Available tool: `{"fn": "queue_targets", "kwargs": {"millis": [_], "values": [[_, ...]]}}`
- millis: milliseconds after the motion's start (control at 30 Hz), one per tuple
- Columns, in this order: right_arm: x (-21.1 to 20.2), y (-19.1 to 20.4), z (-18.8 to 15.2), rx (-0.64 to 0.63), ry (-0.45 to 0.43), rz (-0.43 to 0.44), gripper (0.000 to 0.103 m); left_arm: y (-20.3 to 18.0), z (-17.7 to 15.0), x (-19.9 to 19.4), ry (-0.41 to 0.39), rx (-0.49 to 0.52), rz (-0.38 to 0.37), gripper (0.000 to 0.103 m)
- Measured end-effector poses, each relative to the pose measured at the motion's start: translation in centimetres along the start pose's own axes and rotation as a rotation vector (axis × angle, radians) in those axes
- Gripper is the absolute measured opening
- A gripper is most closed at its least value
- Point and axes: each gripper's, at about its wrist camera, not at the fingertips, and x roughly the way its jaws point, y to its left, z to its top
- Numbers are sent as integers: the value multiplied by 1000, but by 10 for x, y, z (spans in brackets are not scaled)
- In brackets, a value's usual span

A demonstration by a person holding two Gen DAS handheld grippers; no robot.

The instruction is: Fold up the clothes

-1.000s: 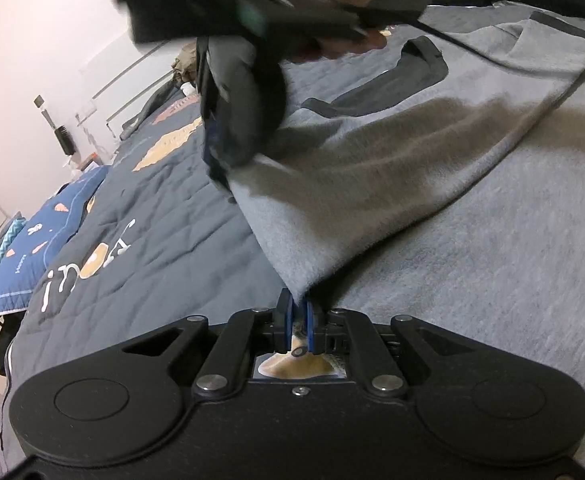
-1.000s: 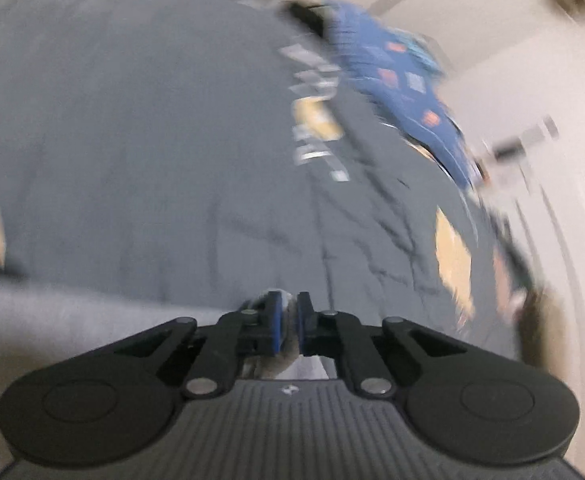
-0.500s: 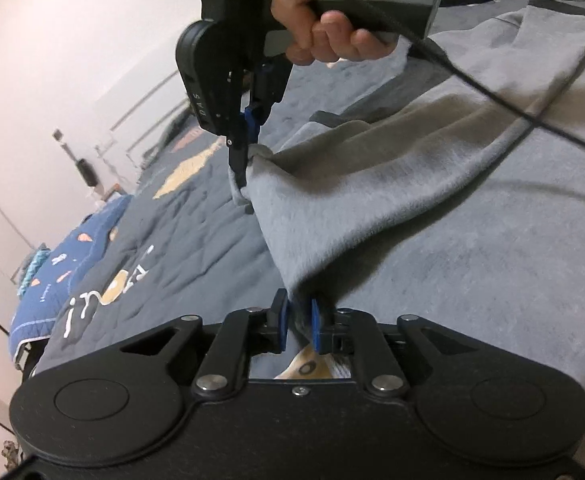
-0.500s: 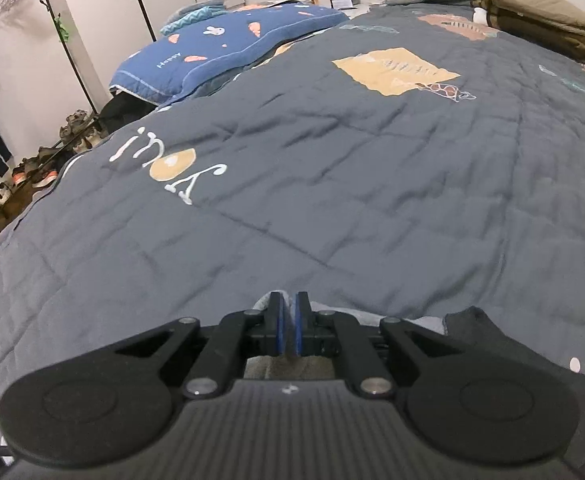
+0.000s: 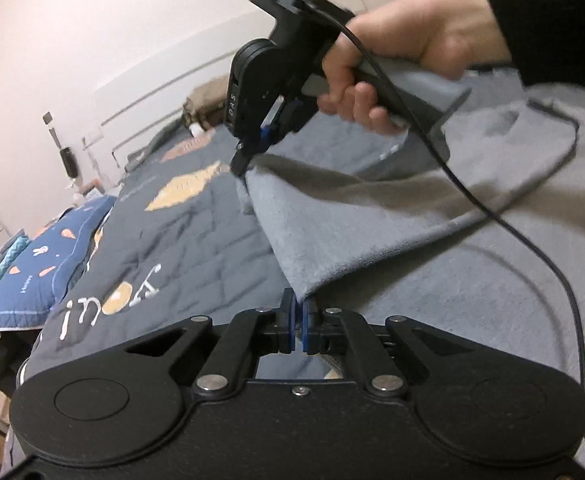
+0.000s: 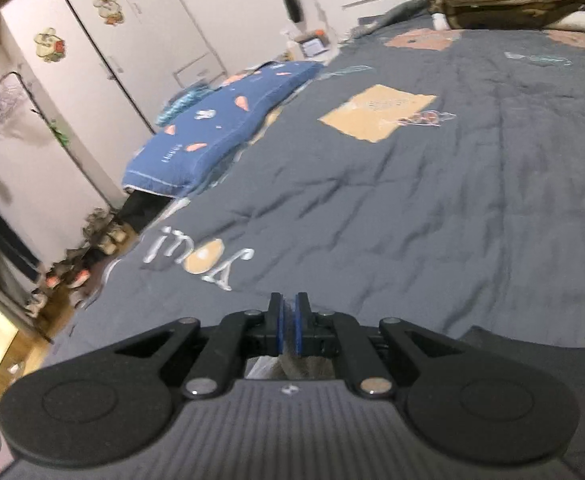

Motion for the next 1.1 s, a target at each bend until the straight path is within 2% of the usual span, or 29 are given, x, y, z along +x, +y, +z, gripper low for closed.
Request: {"fn": "queue_targets", "kwargs": {"millis": [100, 167, 300, 367, 400, 433, 567, 700, 767, 900, 1000, 1100], "values": [[25, 0, -14, -77, 112, -53, 6, 0, -10, 10, 62, 11, 10, 7], [26, -6, -18, -76, 83, -99, 8, -1, -16, 17, 104, 19, 16, 7], [-3, -25, -13, 13, -6, -93, 9, 2, -25, 27, 168, 14, 36, 12], [-28, -26, -15, 17, -30, -62, 9, 14, -20, 20, 144, -46, 63, 26], [-45, -26, -18, 13, -43, -58, 9, 19, -16, 15, 115, -78, 70, 38], [-62, -30, -25, 26, -57, -53, 10, 23, -12, 11, 83, -109, 75, 46], [-130, -45, -58, 90, -110, -30, 11, 24, 3, 2, 34, -161, 92, 46], [-206, -64, -117, 182, -177, -52, 12, 17, 10, -5, 37, -193, 106, 46], [-235, -72, -148, 233, -195, -73, 13, 12, 11, -11, 38, -243, 85, 46], [-280, -78, -203, 298, -207, -128, 16, -6, 6, -29, 55, -317, 52, 46], [-307, -81, -235, 326, -222, -191, 21, -22, 6, -46, 42, -343, 39, 48], [-324, -86, -265, 349, -238, -239, 25, -34, 0, -63, 26, -422, 3, 51]]}}
